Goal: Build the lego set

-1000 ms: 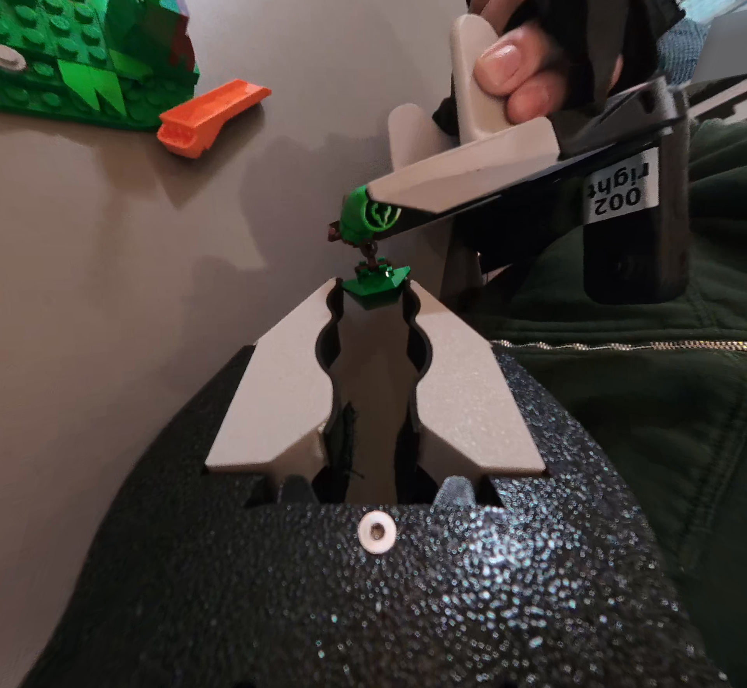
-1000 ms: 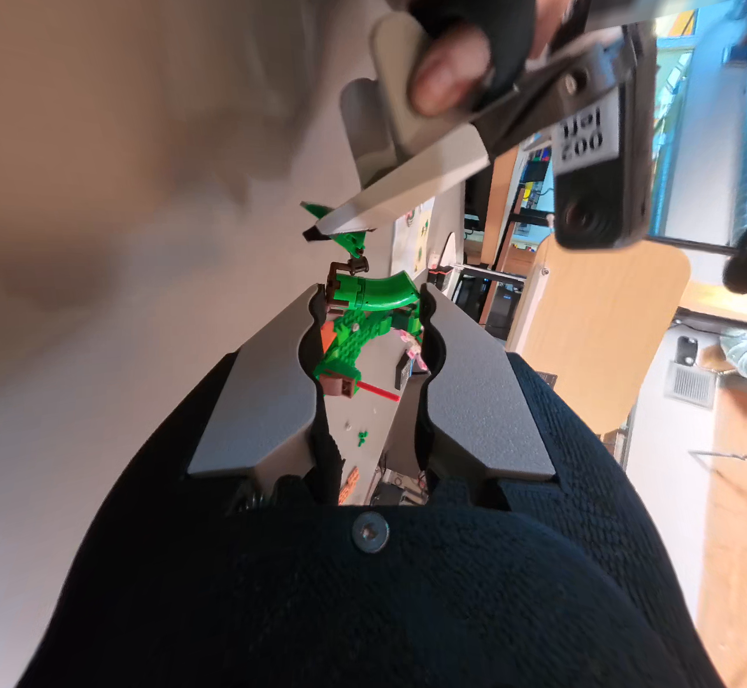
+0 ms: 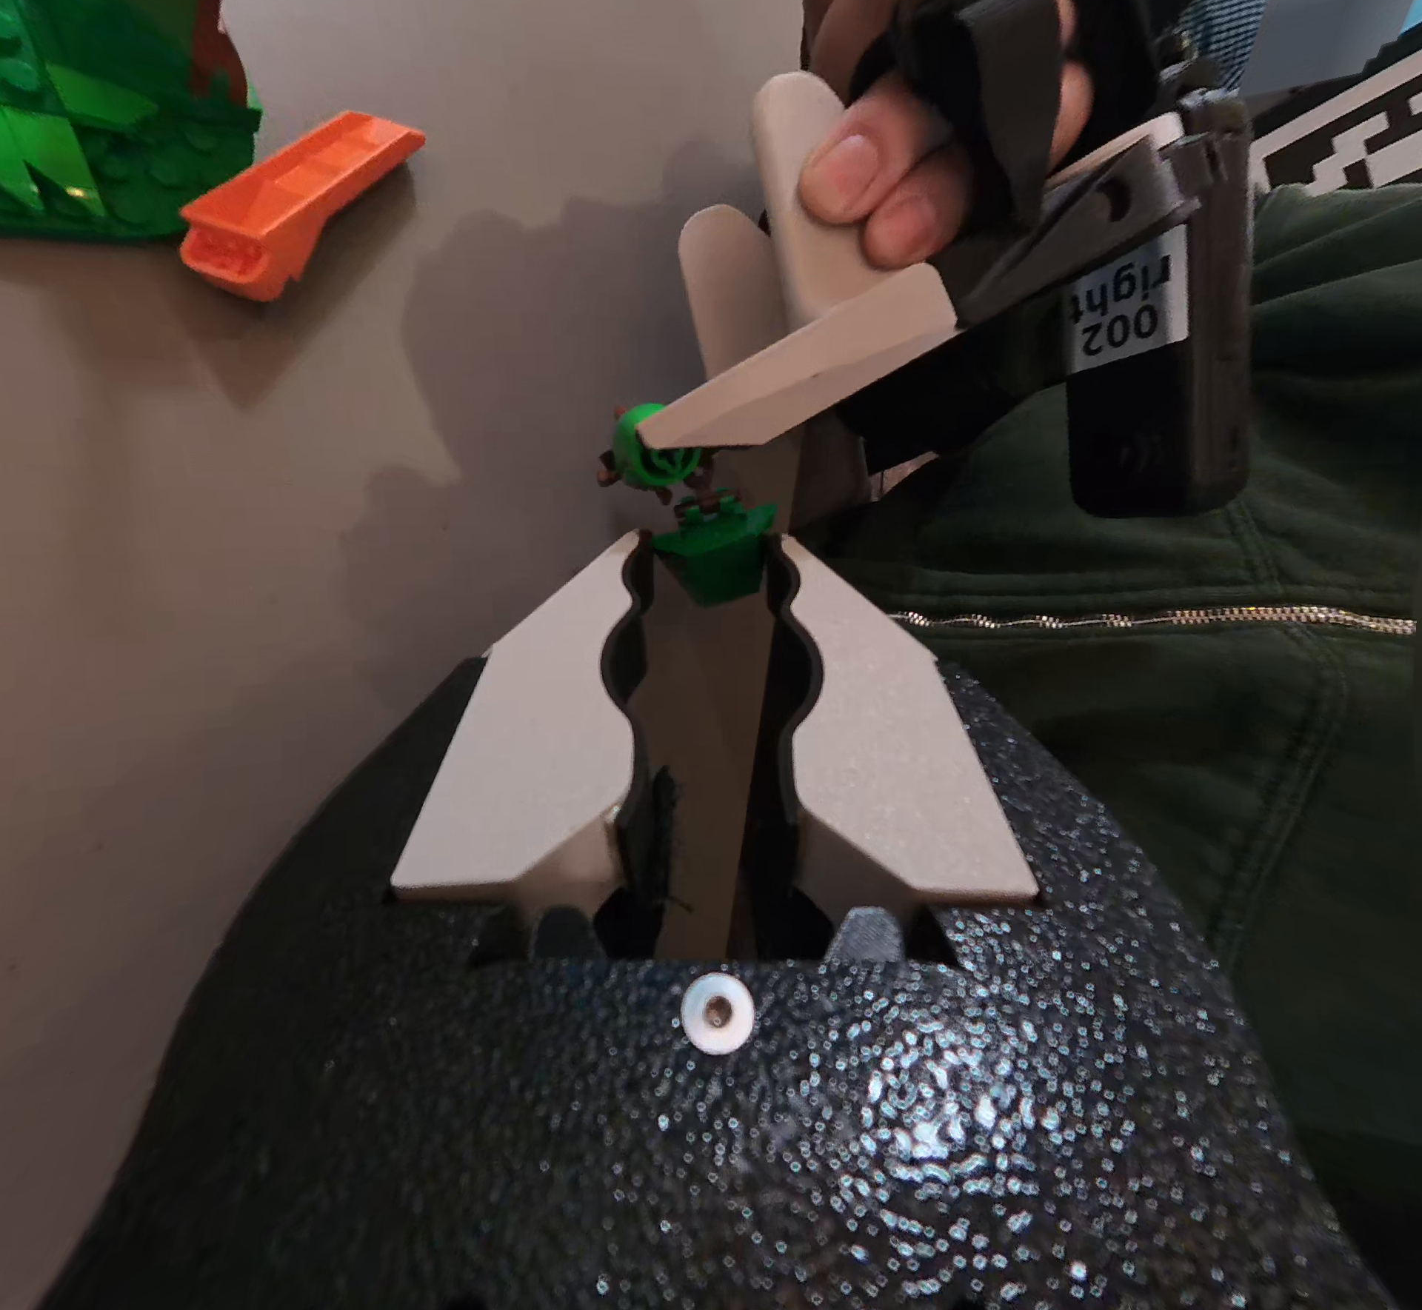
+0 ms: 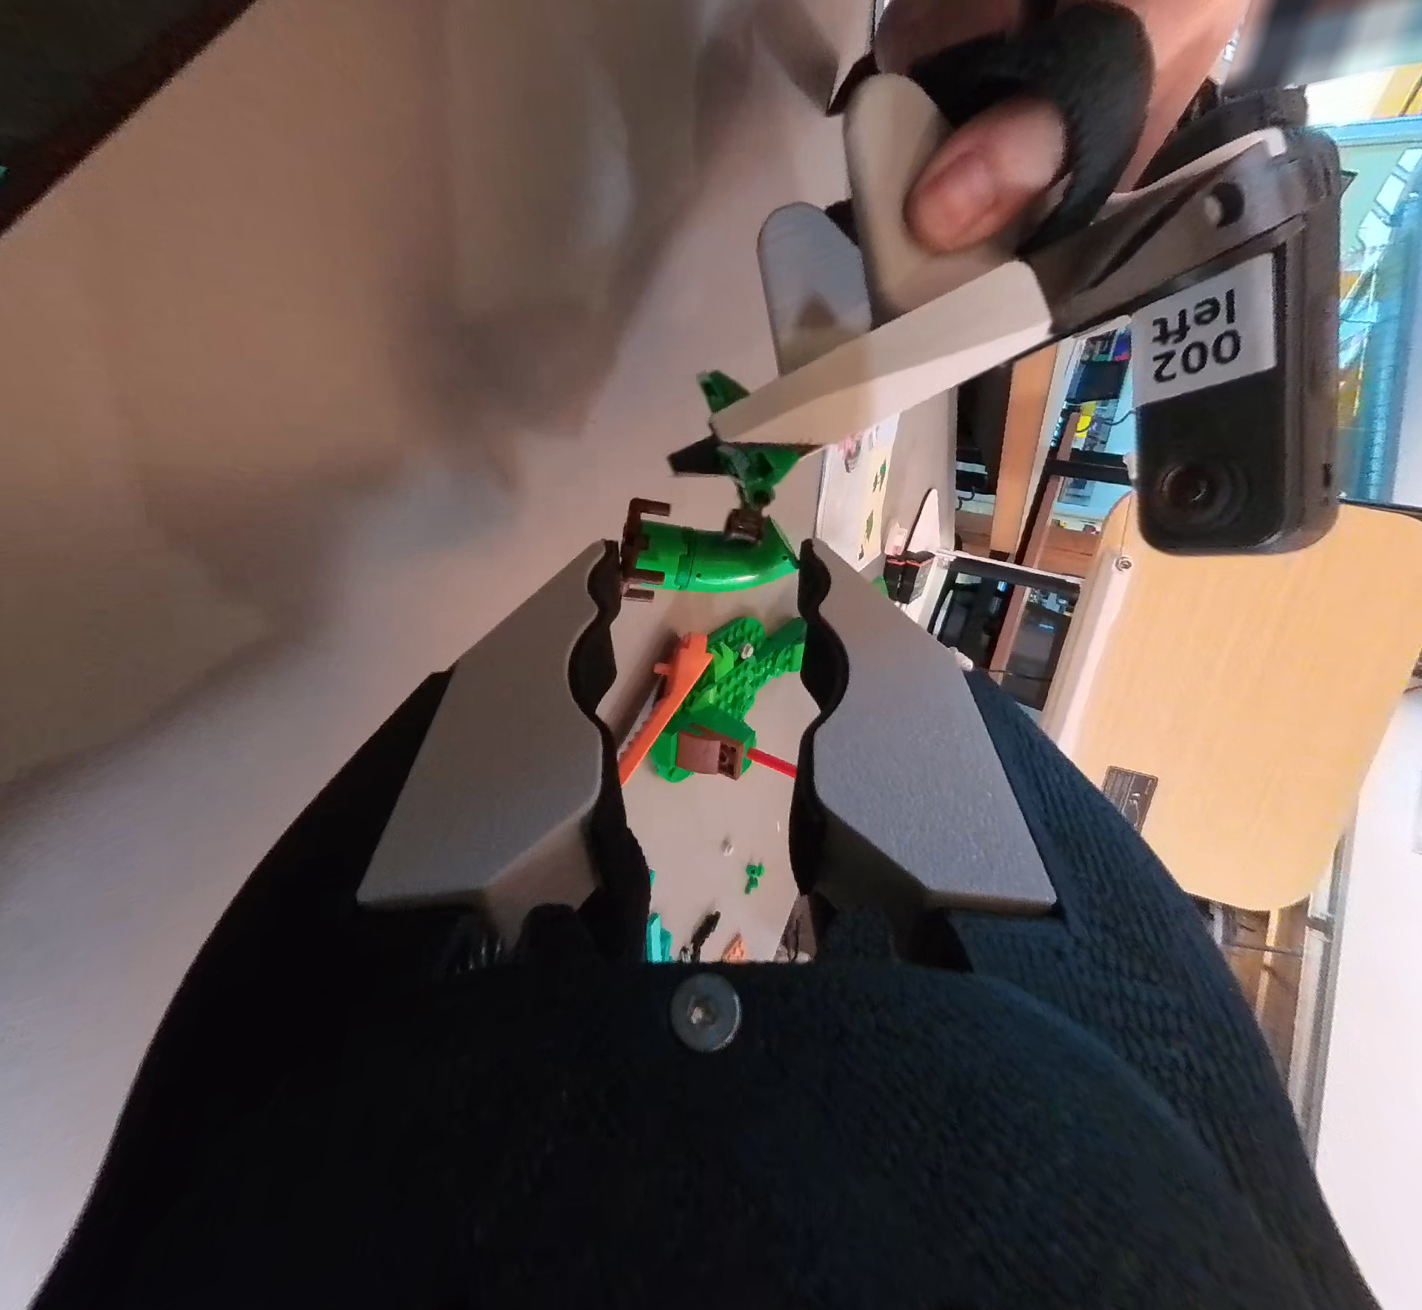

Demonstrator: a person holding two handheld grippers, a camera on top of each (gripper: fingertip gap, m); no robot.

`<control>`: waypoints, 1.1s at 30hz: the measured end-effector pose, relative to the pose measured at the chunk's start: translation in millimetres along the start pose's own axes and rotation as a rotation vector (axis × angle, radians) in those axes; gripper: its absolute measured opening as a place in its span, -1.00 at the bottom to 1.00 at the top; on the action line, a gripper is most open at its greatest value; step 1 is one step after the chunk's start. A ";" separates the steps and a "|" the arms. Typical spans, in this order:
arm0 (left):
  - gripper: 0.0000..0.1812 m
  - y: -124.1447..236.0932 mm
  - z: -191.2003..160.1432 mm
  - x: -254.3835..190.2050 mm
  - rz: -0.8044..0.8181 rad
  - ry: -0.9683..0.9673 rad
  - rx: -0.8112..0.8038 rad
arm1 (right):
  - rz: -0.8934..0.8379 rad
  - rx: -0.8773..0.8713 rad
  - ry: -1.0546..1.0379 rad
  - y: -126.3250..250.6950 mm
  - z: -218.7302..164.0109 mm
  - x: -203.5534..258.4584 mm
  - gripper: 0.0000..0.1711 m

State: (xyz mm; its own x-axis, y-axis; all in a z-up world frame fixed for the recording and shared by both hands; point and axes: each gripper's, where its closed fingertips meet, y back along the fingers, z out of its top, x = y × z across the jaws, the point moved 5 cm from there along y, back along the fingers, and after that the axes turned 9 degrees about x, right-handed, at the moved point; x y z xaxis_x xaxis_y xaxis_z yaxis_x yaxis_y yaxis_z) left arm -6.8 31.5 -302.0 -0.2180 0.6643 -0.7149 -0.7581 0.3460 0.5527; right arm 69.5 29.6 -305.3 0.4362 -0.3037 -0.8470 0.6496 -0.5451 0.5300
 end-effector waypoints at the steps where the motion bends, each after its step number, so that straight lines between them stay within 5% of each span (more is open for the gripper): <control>1: -0.70 1.0 0.7 -0.7 -0.006 -0.003 -0.011 | 0.003 0.001 0.005 -0.3 0.4 0.9 -0.47; 24: -0.70 10.3 -1.8 3.5 -0.011 0.021 -0.074 | -0.014 0.030 -0.083 6.7 -10.4 -14.8 -0.47; 29: -0.70 3.7 -3.2 0.9 -0.009 0.001 -0.055 | -0.094 0.042 -0.387 7.2 -30.4 -39.2 -0.47; 33: -0.69 5.4 5.8 0.0 0.104 -0.073 -0.104 | -0.094 -0.154 -0.722 10.4 -25.6 -54.0 -0.47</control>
State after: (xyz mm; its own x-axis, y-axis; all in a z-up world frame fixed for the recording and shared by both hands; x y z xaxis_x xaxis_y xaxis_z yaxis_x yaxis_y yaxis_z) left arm -7.3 37.2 -296.6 -0.2562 0.7408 -0.6210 -0.7940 0.2051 0.5723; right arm 68.7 60.4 -253.0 -0.1091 -0.7280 -0.6768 0.7671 -0.4947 0.4085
